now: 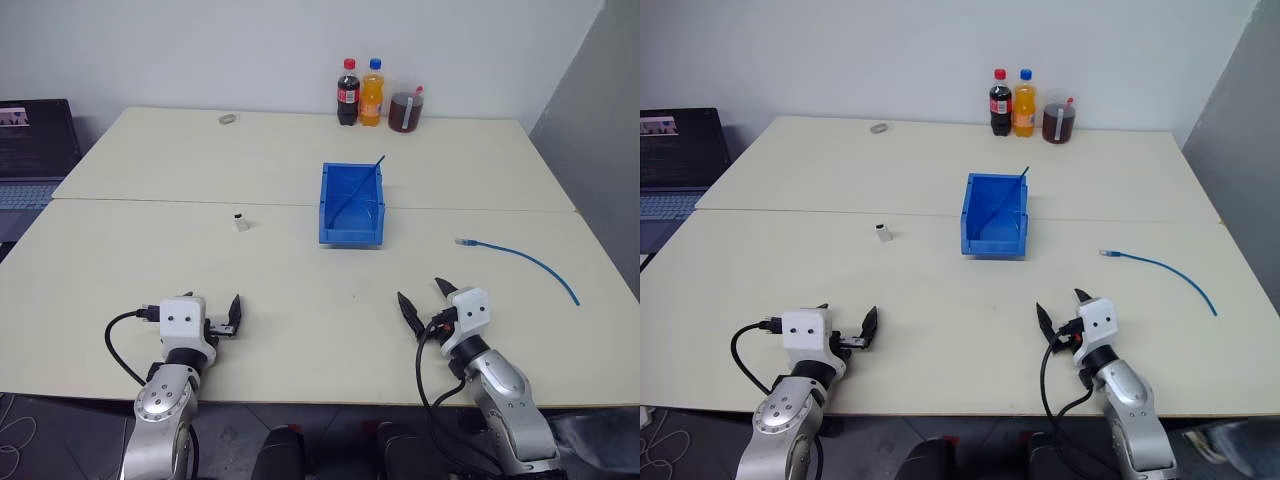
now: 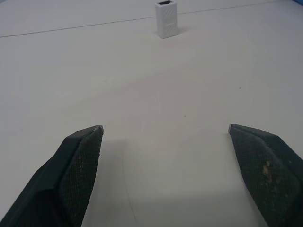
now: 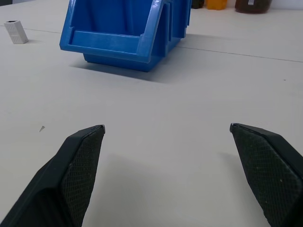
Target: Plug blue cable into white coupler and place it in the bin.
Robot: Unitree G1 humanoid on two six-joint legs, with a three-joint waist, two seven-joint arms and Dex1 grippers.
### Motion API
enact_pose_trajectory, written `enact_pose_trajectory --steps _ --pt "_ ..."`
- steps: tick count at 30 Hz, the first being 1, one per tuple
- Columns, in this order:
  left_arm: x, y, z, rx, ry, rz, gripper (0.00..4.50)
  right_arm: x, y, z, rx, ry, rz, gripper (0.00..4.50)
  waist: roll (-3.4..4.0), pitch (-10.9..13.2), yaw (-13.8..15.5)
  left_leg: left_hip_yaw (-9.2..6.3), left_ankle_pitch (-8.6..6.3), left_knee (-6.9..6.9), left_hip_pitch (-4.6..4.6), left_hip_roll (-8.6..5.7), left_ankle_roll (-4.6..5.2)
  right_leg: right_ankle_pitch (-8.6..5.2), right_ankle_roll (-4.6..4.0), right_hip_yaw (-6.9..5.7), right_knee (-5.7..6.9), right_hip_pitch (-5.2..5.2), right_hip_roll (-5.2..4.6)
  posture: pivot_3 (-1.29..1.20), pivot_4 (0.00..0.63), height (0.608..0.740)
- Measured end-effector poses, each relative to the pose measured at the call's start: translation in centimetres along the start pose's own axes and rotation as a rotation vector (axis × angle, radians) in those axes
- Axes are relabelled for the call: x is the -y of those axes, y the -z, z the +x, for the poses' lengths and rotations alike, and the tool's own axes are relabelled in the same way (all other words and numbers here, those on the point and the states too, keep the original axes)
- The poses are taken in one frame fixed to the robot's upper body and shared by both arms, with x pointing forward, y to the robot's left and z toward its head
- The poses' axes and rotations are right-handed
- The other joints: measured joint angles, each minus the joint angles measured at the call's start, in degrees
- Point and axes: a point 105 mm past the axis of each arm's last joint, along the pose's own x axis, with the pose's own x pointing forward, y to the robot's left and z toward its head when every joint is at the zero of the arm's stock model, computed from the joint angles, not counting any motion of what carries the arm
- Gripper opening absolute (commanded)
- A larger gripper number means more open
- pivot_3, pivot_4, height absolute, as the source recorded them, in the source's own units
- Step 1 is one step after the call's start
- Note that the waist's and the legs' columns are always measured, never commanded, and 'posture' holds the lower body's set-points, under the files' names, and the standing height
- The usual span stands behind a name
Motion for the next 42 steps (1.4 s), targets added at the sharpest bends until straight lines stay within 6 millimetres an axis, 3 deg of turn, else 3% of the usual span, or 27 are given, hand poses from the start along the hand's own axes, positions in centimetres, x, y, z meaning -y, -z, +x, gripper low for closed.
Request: enact_pose_trajectory --steps 23,30,42 --pt "0.4 -1.4 -0.7 0.136 0.116 0.039 4.47 0.1 0.0 0.0 0.000 -0.003 -0.006 4.50 0.00 0.0 0.0 0.01 0.00 0.01 0.00 0.00 0.00 0.00 0.00 0.00 0.00 0.00 0.00 0.00 0.150 0.740" --pt "2.1 -1.1 -1.1 0.122 0.257 -0.074 4.47 0.1 0.0 0.0 0.000 0.000 -0.006 4.50 0.00 0.0 0.0 0.02 0.00 0.01 -0.01 0.00 0.00 0.00 0.00 0.00 0.00 0.00 0.00 0.00 0.150 0.740" --pt "3.0 -2.3 -0.5 0.144 0.351 -0.042 4.47 0.2 0.0 0.0 0.000 0.003 -0.007 4.50 0.00 0.0 0.0 0.00 0.00 0.01 -0.01 0.00 0.00 0.00 0.00 -0.02 0.01 0.00 0.01 0.00 0.150 0.740"
